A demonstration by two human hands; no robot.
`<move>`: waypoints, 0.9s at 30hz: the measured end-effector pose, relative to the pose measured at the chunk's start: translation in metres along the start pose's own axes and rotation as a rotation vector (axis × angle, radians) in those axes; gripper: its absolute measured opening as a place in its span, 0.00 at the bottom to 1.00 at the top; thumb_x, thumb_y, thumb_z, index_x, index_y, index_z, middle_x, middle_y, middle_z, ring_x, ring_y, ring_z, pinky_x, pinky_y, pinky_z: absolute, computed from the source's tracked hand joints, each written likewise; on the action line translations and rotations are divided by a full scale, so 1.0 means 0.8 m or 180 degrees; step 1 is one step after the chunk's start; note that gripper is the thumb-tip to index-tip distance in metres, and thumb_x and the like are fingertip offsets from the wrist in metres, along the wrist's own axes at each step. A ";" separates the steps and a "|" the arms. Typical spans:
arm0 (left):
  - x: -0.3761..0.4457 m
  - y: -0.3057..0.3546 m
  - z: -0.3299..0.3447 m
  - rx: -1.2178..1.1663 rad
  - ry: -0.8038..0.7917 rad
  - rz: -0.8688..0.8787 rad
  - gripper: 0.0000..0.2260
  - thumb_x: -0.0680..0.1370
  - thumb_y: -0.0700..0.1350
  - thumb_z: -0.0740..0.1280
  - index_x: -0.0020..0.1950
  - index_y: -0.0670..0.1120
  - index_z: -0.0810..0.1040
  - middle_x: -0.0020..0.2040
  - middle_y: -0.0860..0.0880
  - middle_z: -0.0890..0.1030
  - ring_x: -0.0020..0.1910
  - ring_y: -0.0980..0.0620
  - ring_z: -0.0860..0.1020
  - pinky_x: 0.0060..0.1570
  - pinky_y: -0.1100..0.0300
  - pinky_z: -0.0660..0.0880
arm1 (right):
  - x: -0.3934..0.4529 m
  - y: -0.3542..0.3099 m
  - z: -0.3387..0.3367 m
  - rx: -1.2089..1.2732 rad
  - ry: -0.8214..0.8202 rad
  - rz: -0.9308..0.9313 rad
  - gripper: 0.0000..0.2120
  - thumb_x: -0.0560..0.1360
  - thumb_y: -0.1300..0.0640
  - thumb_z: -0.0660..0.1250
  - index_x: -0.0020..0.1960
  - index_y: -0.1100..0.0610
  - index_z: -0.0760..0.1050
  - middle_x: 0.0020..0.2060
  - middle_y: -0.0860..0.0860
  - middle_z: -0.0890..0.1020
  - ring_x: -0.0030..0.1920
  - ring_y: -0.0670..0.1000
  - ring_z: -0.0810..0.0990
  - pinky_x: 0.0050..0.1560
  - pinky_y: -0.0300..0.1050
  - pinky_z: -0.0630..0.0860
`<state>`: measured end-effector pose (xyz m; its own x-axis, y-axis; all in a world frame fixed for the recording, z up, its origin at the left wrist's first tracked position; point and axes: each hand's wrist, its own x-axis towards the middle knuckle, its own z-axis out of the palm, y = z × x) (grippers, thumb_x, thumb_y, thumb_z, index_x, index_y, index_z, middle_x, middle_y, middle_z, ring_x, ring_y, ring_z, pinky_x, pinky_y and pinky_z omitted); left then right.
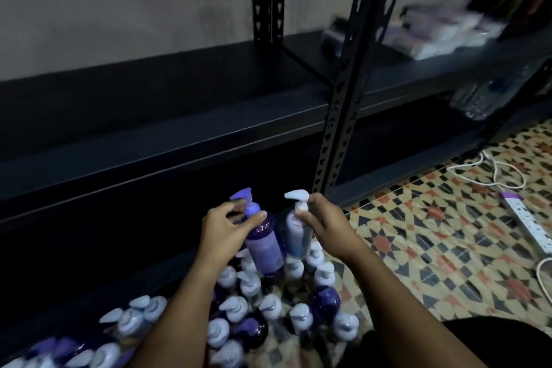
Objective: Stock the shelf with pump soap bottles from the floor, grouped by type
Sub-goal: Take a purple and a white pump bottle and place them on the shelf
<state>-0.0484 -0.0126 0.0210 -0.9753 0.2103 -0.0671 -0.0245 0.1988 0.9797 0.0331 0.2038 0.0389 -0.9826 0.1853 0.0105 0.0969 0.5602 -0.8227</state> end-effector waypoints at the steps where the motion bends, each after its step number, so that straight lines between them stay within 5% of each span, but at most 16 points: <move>1: -0.010 0.010 -0.005 -0.0059 0.0013 0.0035 0.12 0.72 0.46 0.81 0.53 0.46 0.87 0.48 0.50 0.89 0.50 0.51 0.87 0.53 0.57 0.82 | -0.010 -0.011 -0.003 0.0153 0.0021 -0.0020 0.07 0.83 0.51 0.66 0.54 0.55 0.73 0.43 0.54 0.81 0.47 0.55 0.81 0.49 0.56 0.77; 4: -0.041 0.033 -0.015 -0.0293 -0.0159 0.0092 0.06 0.78 0.49 0.75 0.49 0.47 0.87 0.45 0.46 0.88 0.48 0.51 0.85 0.54 0.52 0.79 | -0.039 -0.043 -0.002 0.0646 0.0106 -0.0027 0.07 0.84 0.51 0.64 0.55 0.55 0.75 0.47 0.53 0.84 0.51 0.54 0.83 0.55 0.54 0.78; 7: -0.068 0.040 -0.021 -0.0399 -0.0297 0.0071 0.13 0.80 0.56 0.71 0.48 0.46 0.82 0.43 0.45 0.84 0.45 0.52 0.80 0.52 0.51 0.75 | -0.066 -0.071 0.012 0.1121 0.0354 0.0058 0.09 0.86 0.53 0.61 0.54 0.58 0.76 0.49 0.55 0.84 0.50 0.49 0.82 0.57 0.49 0.76; 13: -0.118 0.036 -0.027 0.0039 -0.0548 -0.0178 0.30 0.76 0.75 0.59 0.50 0.46 0.75 0.40 0.44 0.77 0.39 0.49 0.76 0.46 0.48 0.74 | -0.115 -0.090 0.057 0.1371 0.0618 0.0291 0.17 0.84 0.43 0.57 0.51 0.54 0.76 0.44 0.60 0.80 0.42 0.53 0.78 0.50 0.60 0.77; 15: -0.132 0.034 -0.027 0.0128 -0.0423 -0.0166 0.33 0.76 0.74 0.60 0.50 0.42 0.73 0.38 0.47 0.73 0.38 0.50 0.73 0.43 0.53 0.70 | -0.128 -0.092 0.067 0.1392 0.0603 0.0482 0.22 0.81 0.35 0.61 0.48 0.55 0.76 0.39 0.58 0.80 0.40 0.52 0.78 0.46 0.58 0.78; 18: -0.143 0.031 -0.032 0.0312 -0.0169 -0.0310 0.33 0.69 0.75 0.71 0.44 0.44 0.72 0.36 0.50 0.76 0.35 0.52 0.75 0.40 0.55 0.72 | -0.140 -0.091 0.071 0.1544 0.0474 0.0762 0.24 0.73 0.37 0.73 0.54 0.57 0.78 0.41 0.50 0.83 0.40 0.45 0.82 0.41 0.41 0.78; 21: -0.145 0.026 -0.051 0.0229 0.0005 -0.0575 0.42 0.52 0.79 0.75 0.46 0.46 0.73 0.39 0.50 0.79 0.37 0.51 0.79 0.42 0.54 0.76 | -0.142 -0.087 0.071 0.2004 0.0250 0.1196 0.33 0.62 0.42 0.83 0.61 0.54 0.77 0.51 0.52 0.85 0.45 0.49 0.86 0.46 0.47 0.84; 23: -0.148 0.026 -0.063 0.0129 -0.0231 -0.0829 0.45 0.49 0.74 0.81 0.52 0.46 0.74 0.45 0.48 0.82 0.42 0.48 0.83 0.46 0.51 0.81 | -0.139 -0.083 0.069 0.2059 0.0044 0.1337 0.40 0.56 0.48 0.88 0.63 0.53 0.76 0.54 0.56 0.84 0.49 0.56 0.86 0.51 0.57 0.85; 27: -0.156 0.022 -0.074 -0.0177 -0.0494 -0.1279 0.46 0.49 0.51 0.90 0.60 0.47 0.71 0.55 0.43 0.83 0.50 0.43 0.86 0.51 0.42 0.85 | -0.142 -0.080 0.060 0.2126 -0.0557 0.1412 0.45 0.49 0.66 0.85 0.63 0.57 0.73 0.44 0.56 0.83 0.45 0.59 0.85 0.53 0.65 0.83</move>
<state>0.0595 -0.0922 0.0576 -0.8415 0.2689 -0.4686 -0.4115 0.2432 0.8784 0.1309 0.1080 0.0632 -0.8909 0.1169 -0.4389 0.4219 -0.1445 -0.8950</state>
